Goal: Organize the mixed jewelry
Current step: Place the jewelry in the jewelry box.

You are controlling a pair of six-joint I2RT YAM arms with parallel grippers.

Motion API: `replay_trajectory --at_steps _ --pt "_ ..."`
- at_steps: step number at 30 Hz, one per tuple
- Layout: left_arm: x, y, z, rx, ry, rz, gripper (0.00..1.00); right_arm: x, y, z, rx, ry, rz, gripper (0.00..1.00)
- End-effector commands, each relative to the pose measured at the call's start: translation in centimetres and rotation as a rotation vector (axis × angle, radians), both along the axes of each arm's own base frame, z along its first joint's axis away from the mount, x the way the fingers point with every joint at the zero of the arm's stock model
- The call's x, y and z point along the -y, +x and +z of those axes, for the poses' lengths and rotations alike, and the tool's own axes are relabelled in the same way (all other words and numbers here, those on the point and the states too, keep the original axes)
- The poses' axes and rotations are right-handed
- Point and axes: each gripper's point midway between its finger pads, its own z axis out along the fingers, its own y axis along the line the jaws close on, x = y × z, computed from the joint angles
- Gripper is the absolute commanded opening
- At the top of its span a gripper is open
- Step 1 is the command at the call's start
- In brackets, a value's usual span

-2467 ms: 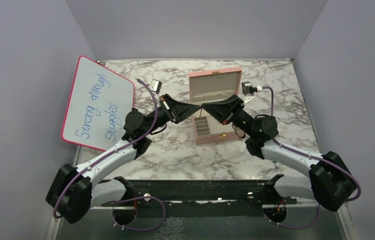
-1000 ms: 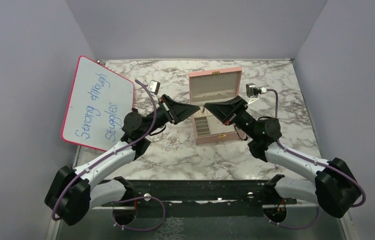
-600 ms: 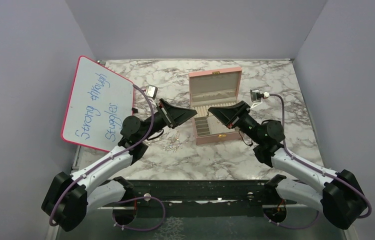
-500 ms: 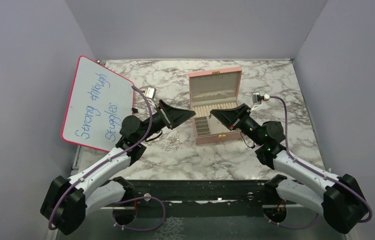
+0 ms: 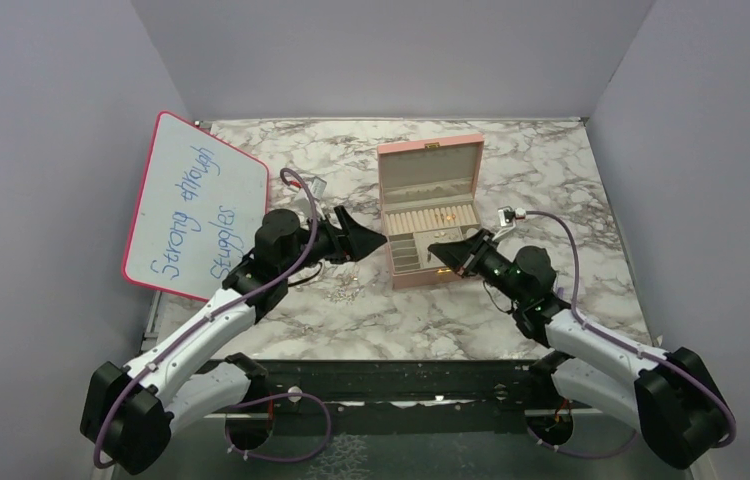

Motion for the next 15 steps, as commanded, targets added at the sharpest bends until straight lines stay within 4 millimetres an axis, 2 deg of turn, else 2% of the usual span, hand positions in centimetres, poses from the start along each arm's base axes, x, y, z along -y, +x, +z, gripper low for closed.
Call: replay_trajectory --at_steps 1,10,15 --pt "-2.2 1.7 0.0 0.09 0.169 0.095 0.77 0.8 1.3 -2.2 -0.023 -0.049 -0.041 0.01" --pt "-3.5 3.1 -1.3 0.083 0.263 0.161 0.78 1.5 3.7 -4.6 -0.061 -0.075 -0.049 0.01" --pt "-3.8 3.6 -1.6 0.071 0.265 0.175 0.78 1.3 4.8 -5.0 -0.061 -0.076 -0.032 0.01"
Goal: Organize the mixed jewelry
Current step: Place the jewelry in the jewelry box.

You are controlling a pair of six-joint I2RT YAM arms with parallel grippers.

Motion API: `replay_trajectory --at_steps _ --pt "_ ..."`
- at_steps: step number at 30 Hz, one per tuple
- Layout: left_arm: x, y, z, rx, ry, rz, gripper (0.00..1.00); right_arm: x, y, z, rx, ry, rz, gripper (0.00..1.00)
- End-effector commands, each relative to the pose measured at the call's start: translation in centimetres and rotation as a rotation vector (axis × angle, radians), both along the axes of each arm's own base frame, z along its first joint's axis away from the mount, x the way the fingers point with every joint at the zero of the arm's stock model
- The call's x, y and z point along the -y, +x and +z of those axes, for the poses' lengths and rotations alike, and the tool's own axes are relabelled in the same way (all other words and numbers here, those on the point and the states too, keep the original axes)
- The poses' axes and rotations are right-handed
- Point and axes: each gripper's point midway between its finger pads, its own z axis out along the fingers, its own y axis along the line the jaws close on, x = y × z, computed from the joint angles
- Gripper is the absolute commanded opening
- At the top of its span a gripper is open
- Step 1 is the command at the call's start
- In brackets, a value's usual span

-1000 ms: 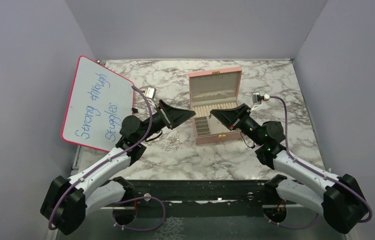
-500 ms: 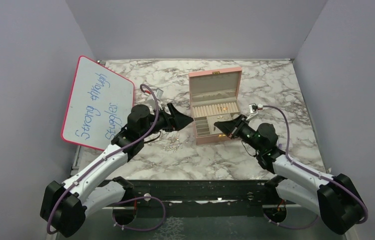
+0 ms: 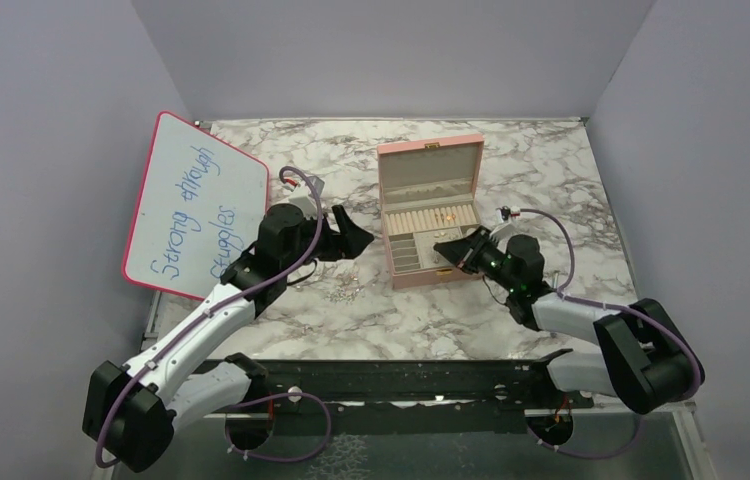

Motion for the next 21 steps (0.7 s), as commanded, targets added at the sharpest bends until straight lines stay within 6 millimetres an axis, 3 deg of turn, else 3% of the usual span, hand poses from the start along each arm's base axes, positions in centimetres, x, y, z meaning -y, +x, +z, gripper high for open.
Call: replay_trajectory --at_steps 1,13,21 --pt "-0.6 1.3 1.1 0.038 0.013 0.038 0.78 -0.8 1.3 2.1 0.092 0.026 0.044 0.01" --pt "-0.6 1.9 0.0 0.009 0.002 0.035 0.78 -1.5 4.1 1.7 0.1 0.023 0.059 0.01" --pt "-0.8 2.0 -0.4 -0.001 0.003 0.04 0.78 -1.9 4.9 1.1 0.077 0.01 0.079 0.01"
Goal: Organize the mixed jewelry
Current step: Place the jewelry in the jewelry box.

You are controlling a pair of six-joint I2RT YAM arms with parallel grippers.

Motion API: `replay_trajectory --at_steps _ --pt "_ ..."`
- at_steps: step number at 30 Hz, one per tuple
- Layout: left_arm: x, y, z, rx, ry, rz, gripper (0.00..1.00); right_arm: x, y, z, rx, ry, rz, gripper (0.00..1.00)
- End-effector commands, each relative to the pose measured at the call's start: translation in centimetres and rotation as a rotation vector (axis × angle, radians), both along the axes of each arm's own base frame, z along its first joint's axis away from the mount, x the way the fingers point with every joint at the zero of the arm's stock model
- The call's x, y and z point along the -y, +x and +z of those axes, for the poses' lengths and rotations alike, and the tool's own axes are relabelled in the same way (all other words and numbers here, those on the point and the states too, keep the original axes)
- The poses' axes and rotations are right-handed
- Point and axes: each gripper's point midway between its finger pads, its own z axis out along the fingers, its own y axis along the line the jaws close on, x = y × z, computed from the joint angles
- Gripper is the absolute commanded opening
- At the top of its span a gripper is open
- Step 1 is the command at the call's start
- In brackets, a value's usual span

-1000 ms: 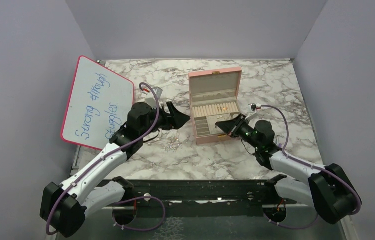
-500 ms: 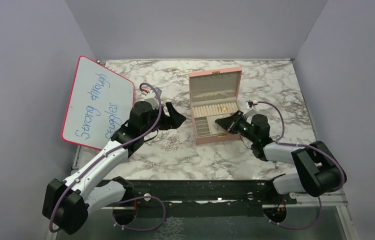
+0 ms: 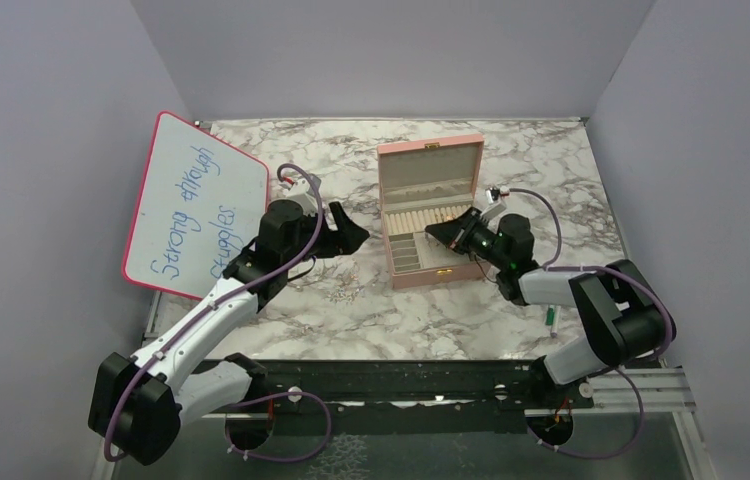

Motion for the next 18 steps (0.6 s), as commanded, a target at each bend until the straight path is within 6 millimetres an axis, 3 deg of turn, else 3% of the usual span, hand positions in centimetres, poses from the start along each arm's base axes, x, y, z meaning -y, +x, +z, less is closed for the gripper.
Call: replay_trajectory --at_steps 1,11,18 --pt "0.2 0.5 1.1 0.036 -0.024 -0.008 0.78 -0.4 0.5 0.6 0.04 -0.008 0.032 0.01" --pt "0.1 0.5 0.6 0.02 -0.026 -0.011 0.78 -0.2 0.2 -0.7 -0.018 -0.077 0.043 0.01" --pt "0.1 0.3 0.8 0.025 -0.034 -0.017 0.78 0.0 -1.5 1.2 0.046 -0.063 0.073 0.01"
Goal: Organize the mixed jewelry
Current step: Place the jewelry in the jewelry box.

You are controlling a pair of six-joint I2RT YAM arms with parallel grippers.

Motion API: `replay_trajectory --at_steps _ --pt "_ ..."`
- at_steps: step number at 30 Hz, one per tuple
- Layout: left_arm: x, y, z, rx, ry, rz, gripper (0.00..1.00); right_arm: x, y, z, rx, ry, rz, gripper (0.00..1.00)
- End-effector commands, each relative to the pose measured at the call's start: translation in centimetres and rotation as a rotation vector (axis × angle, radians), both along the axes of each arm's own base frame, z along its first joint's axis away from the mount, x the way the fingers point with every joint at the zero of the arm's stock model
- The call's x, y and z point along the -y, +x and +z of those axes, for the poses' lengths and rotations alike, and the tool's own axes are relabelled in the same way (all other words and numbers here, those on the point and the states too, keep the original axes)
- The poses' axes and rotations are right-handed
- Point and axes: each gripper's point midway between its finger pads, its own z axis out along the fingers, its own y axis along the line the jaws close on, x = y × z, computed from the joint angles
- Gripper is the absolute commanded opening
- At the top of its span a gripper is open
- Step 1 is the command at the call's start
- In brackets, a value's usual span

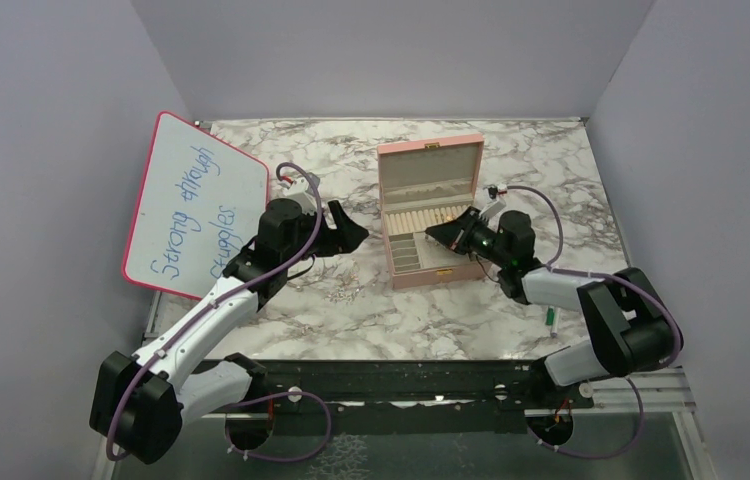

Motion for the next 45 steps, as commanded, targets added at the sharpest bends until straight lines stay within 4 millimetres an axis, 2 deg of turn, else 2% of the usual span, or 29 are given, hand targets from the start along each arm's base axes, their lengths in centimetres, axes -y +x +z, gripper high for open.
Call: replay_trajectory --at_steps 1,7,16,24,45 --pt "0.2 -0.1 0.8 0.026 -0.027 -0.02 0.78 0.2 -1.7 1.7 0.058 -0.001 0.048 0.01" --pt "0.2 -0.5 1.1 0.03 -0.04 -0.025 0.78 0.7 -3.4 2.5 0.056 -0.009 0.058 0.01" --pt "0.1 -0.6 0.9 0.024 -0.041 -0.02 0.78 0.7 -4.2 0.4 -0.018 -0.042 0.081 0.01" --pt "0.0 -0.3 0.4 0.017 -0.029 -0.011 0.78 0.1 -3.0 -1.0 -0.071 -0.05 0.092 0.01" --pt "-0.3 0.1 0.2 0.017 -0.017 0.001 0.78 -0.1 0.1 -0.2 -0.034 -0.019 0.019 0.01"
